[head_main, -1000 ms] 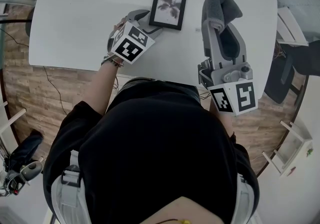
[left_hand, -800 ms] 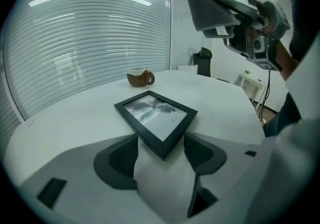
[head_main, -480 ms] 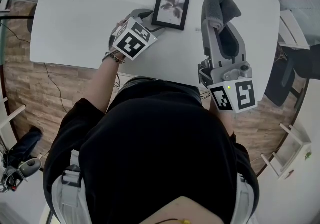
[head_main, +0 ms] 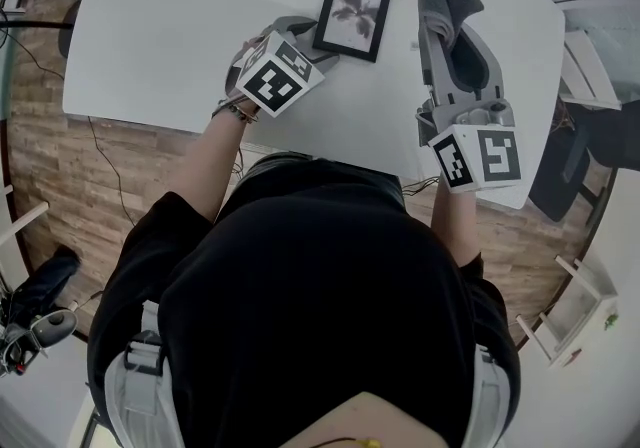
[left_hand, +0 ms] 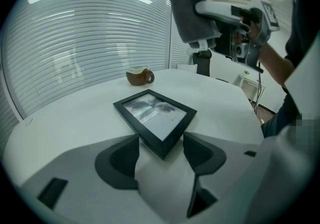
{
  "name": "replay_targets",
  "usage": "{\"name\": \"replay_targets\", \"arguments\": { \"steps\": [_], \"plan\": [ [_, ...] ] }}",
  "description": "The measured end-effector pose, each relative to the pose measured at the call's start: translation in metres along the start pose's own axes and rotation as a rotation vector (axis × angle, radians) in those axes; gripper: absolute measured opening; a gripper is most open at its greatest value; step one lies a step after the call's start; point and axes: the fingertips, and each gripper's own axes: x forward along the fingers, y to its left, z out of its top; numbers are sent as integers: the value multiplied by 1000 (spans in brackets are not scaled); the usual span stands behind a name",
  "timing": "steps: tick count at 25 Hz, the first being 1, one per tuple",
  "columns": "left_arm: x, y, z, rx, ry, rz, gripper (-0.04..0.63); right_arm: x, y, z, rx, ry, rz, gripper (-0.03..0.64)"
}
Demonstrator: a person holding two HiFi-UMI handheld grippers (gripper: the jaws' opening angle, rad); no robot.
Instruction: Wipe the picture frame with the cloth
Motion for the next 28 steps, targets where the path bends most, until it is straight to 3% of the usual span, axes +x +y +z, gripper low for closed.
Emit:
{"name": "replay_targets", "arguments": {
  "steps": [11, 28],
  "plan": [
    [2, 1, 0, -3, 1, -2, 288, 72, -27, -62, -354, 248, 39, 95],
    [3, 0, -1, -5, 4, -4, 287, 123, -24, -157, -646, 524, 116, 95]
  ]
}}
